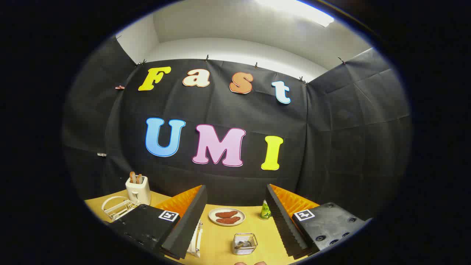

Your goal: Take the plate from the dish rack, then take the spoon from the basket and place it into the plate.

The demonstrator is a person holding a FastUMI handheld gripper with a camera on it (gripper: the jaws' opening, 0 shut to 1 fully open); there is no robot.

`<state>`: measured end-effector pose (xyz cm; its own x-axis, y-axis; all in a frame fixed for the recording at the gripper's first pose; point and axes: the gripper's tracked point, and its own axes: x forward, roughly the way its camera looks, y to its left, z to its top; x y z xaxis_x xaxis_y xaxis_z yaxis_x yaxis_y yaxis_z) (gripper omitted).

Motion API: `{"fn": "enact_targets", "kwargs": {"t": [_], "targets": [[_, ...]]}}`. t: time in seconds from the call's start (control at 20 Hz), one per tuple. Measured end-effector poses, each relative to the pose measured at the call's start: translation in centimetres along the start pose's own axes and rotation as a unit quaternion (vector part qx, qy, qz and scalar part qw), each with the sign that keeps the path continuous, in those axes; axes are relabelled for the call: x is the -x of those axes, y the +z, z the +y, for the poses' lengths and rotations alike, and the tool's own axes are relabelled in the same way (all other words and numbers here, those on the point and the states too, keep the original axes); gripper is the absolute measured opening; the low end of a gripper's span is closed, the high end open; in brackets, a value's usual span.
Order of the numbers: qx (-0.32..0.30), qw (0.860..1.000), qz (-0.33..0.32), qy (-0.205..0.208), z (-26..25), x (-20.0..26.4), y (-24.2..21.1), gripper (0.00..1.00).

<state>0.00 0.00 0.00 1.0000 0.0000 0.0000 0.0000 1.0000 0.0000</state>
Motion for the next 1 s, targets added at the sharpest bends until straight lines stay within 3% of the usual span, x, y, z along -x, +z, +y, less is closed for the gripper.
{"fn": "enact_targets", "kwargs": {"t": [1.0], "targets": [[-0.002,0.999,0.043,0.016,2.9,-0.3,-2.7,0.97]]}}
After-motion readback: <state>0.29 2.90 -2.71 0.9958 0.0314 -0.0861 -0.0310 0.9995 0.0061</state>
